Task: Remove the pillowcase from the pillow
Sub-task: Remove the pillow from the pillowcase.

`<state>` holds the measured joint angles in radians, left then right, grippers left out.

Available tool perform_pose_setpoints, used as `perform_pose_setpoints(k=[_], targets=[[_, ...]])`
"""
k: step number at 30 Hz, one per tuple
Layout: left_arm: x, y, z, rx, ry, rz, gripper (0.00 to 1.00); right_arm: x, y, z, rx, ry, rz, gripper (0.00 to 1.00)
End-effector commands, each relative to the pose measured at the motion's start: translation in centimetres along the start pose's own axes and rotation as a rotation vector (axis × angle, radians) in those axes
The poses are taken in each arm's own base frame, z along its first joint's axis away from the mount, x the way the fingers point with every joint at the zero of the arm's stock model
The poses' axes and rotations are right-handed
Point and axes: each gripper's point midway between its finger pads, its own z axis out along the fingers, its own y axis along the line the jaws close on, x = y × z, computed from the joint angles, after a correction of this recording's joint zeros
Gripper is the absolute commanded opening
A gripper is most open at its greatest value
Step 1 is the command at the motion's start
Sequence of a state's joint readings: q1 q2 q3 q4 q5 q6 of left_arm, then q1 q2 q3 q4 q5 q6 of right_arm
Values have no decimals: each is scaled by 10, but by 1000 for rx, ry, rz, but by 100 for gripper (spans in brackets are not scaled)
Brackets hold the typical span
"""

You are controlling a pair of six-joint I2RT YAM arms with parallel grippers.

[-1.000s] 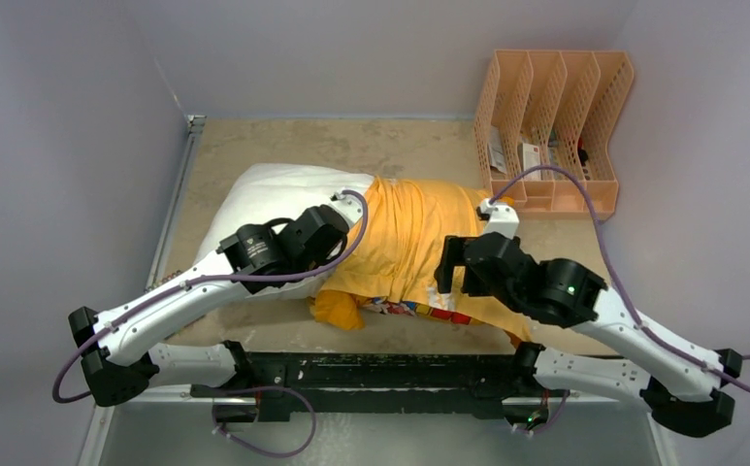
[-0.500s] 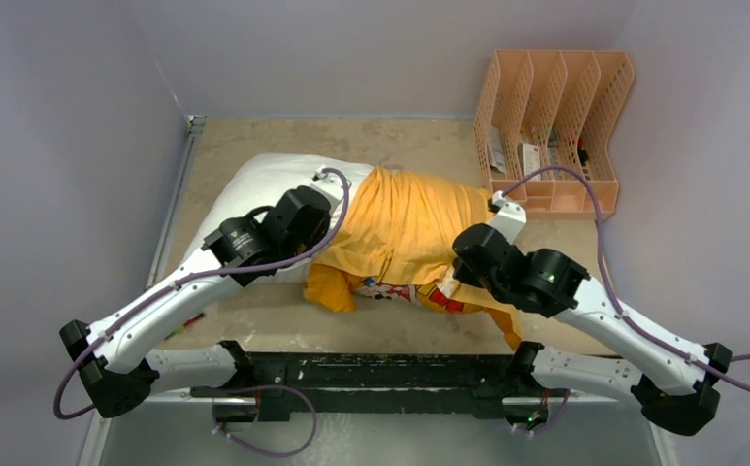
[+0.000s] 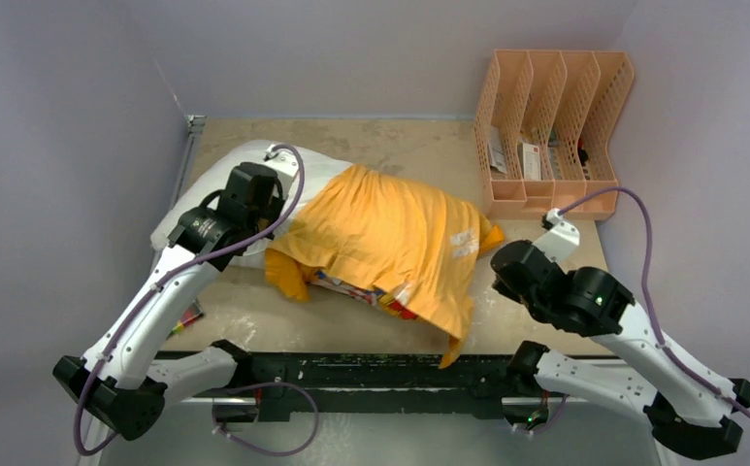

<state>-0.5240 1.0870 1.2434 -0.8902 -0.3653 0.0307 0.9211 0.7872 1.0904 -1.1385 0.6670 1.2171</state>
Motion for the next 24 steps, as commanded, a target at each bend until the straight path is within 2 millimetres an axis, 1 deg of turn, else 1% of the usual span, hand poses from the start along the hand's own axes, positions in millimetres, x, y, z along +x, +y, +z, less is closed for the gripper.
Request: perform_pose_setpoints(k=[1,2,3,4,5,7,8,9,10,11,13,14,16,19,20,21,22,23,24], targets=[[-3,58,-13,-223,9,19,0,-18,-59,-9,172,-86,-126,0],[-6,49,-12,-164,1,22,0,-17,-45,-9,111,-70,-150,0],[-9,39,-11,-105,-9,24,0,-15,-28,-9,33,-43,-205,4],[-12,32,-11,-62,-20,22,0,-10,-5,-11,-82,-8,-293,12],[-13,24,-11,-15,-27,18,0,-3,20,-14,-214,22,-345,24],[-15,13,-13,46,-37,5,0,8,69,-27,-479,49,-414,54],[-17,11,-14,58,-44,-5,0,18,89,-34,-600,79,-436,65],[-18,9,-14,65,-47,-14,0,29,107,-42,-718,111,-449,72],[-20,9,-14,68,-51,-20,0,49,119,-45,-811,174,-483,83],[-21,9,-15,67,-51,-25,0,60,128,-47,-874,204,-508,87],[-21,10,-13,63,-44,-26,0,81,136,-41,-912,228,-582,90],[-21,10,-13,59,-39,-25,0,88,138,-39,-914,206,-639,90],[-21,12,-12,46,-29,-24,0,103,144,-49,-974,136,-764,92],[-22,15,-10,29,-23,-21,0,114,153,-68,-1118,62,-848,93],[-24,16,-8,22,-20,-23,0,116,153,-66,-1123,52,-859,97],[-24,17,-7,17,-16,-24,0,118,151,-59,-1097,53,-883,99],[-25,17,-7,16,-14,-26,0,125,142,-47,-1032,85,-937,99],[-27,16,-6,16,-12,-30,0,127,135,-34,-955,101,-982,99],[-29,17,-6,16,-14,-33,0,127,125,-17,-837,111,-1023,98]])
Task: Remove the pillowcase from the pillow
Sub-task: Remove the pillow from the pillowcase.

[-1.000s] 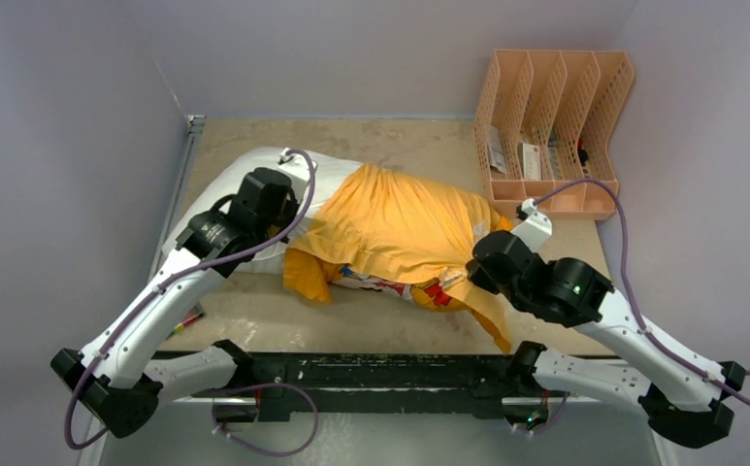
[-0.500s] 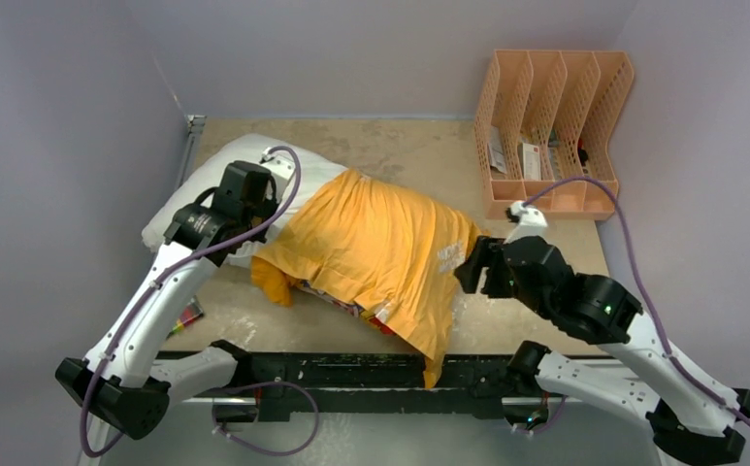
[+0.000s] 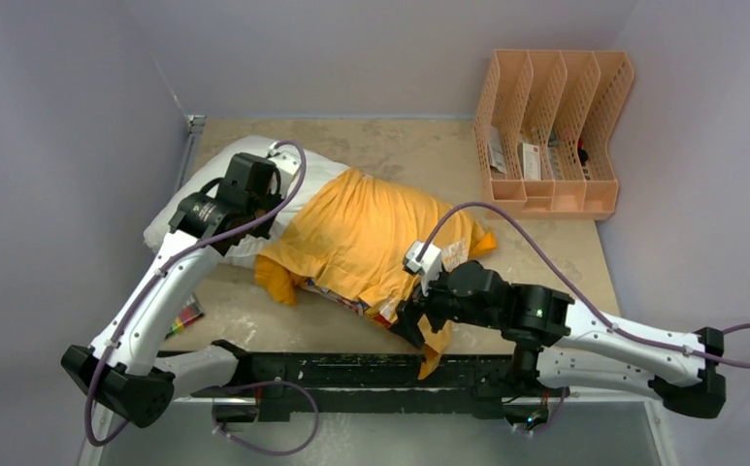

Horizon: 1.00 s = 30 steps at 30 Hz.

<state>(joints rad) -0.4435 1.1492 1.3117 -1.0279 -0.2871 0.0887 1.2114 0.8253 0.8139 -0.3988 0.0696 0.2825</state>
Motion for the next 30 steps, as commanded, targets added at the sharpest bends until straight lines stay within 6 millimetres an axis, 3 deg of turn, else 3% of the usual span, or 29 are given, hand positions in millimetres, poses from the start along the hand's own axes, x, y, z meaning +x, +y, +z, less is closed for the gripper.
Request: perform_pose_setpoints(k=[1,3,6,8,12,13,23,30], targets=[[-47,10,-15,-23,-156,-79,0,3,-36,10,214,87,-128,97],[-49,14,-16,-42,-158,-77,0,13,-66,7,409,164,-131,92],[-51,19,-16,-71,-154,-71,0,9,-97,-11,658,163,-85,71],[-54,22,-16,-82,-157,-65,0,1,-104,-23,719,101,-24,50],[-55,31,-14,-130,-143,-51,0,-10,-97,-42,675,-42,148,4],[-55,34,-15,-145,-139,-46,0,-11,-97,-50,669,-63,189,1],[-37,59,-13,-226,-87,-44,0,33,-121,-139,857,-176,708,0],[-27,59,-3,-216,-59,-47,0,5,-109,-148,674,-273,645,12]])
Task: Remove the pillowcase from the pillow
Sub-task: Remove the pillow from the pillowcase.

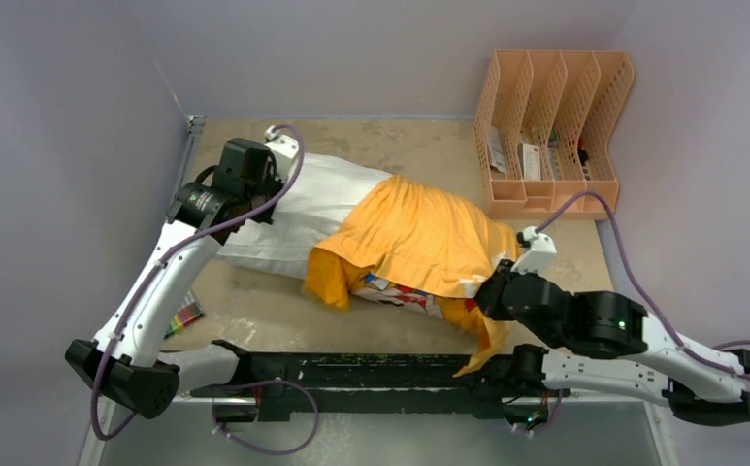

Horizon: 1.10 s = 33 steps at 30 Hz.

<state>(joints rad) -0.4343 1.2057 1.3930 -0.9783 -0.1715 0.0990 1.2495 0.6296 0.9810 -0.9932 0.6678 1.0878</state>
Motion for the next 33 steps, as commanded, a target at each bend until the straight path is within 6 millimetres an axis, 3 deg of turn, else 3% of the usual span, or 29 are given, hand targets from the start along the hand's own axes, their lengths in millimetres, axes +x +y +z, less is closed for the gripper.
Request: perform_pose_setpoints(k=[1,4,6,7,9,12,14,17,20,21,24,27,30,33], targets=[[8,71,-10,-312,22,-24,0,-30,-37,-26,62,-96,-16,13],[5,63,-6,-264,10,-27,0,-24,-27,-26,24,-50,-90,15],[-5,42,-4,-131,-36,-17,0,-17,-18,-19,15,-16,-139,15],[-15,26,-7,-34,-79,-18,6,-12,-15,-14,25,1,-163,15],[-41,-8,-20,167,-206,-34,45,-5,-9,-3,49,26,-218,15],[-73,-50,-59,420,-434,-22,62,-1,-4,8,109,48,-272,15],[-78,-60,-83,477,-550,6,66,-5,-6,10,160,34,-265,13],[-59,-76,-98,552,-595,143,71,-19,-9,5,194,-16,-216,12],[-34,-86,-92,588,-528,216,74,-35,-7,-5,146,-80,-153,10],[-20,-90,-87,604,-483,253,75,-39,-5,-7,123,-92,-142,10],[-4,-90,-74,551,-426,318,77,-43,-1,-11,99,-98,-153,10],[8,-93,-52,467,-327,394,79,-37,3,-3,140,-68,-202,10],[34,-93,-25,365,-129,512,80,-34,0,8,221,-39,-235,9],[45,-83,-14,259,-38,583,81,-41,-5,15,246,-16,-229,7]])
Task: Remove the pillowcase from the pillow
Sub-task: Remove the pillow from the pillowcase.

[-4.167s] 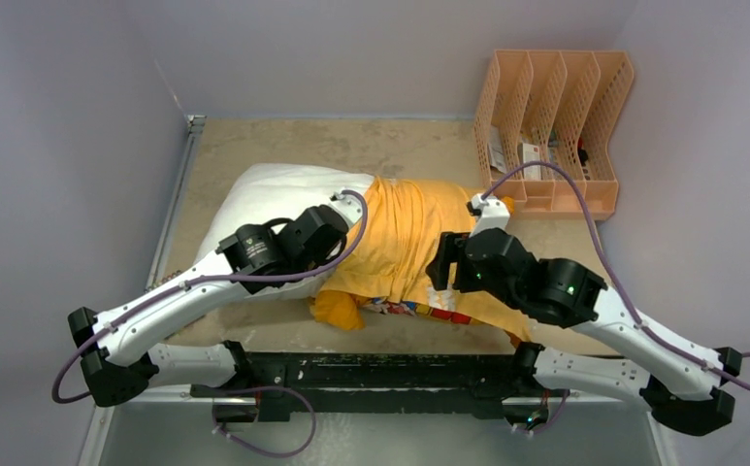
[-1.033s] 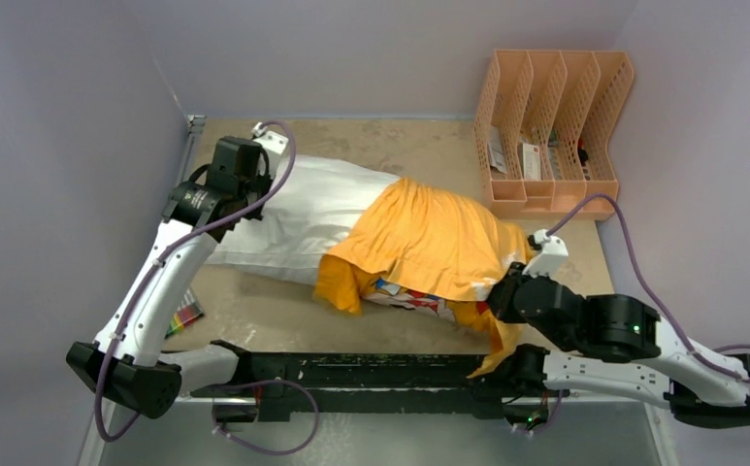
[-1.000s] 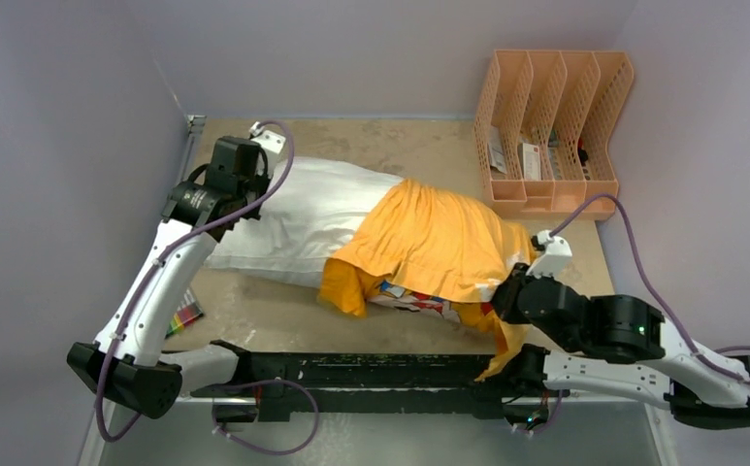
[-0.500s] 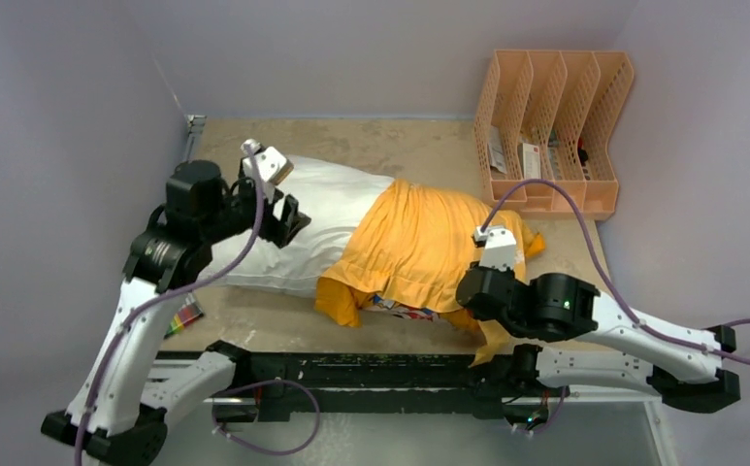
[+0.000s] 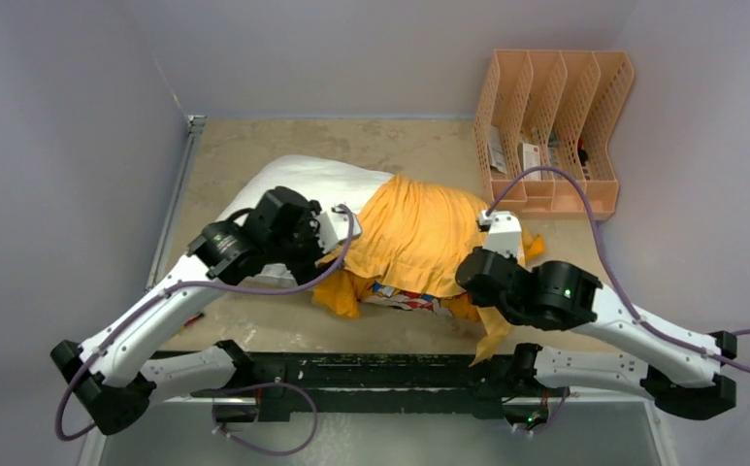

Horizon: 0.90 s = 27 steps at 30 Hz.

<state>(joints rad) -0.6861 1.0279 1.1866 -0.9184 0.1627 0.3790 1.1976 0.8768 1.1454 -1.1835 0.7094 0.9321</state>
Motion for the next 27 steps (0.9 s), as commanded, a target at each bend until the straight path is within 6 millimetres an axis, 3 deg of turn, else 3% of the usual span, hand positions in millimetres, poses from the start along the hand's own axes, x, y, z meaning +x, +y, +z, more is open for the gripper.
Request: perform_pose_setpoints(k=[1,5,10,13,18,21,22,23,24,26,27], targets=[[34,31,-4,-209,217,115,81,-36,4,8,1,-66,78,7],[37,56,-20,-373,226,135,87,-45,0,16,-16,-68,78,6],[48,69,-35,-459,275,189,89,-42,-4,29,26,-19,40,6],[57,61,-19,-388,316,220,89,-49,1,31,-6,-36,61,6],[25,32,14,-186,147,204,89,-62,2,30,-32,-51,84,5],[35,26,29,-144,170,223,90,-66,2,31,-43,-38,88,5],[43,26,35,-141,201,230,84,-69,3,31,-58,-41,92,5],[52,25,40,-129,235,237,71,-71,4,31,-69,-45,99,5],[56,23,44,-116,259,234,51,-74,5,30,-79,-52,104,4],[55,35,43,-178,276,178,1,-76,4,28,-82,-57,111,4],[55,47,40,-233,274,145,0,-77,2,27,-74,-58,114,3]])
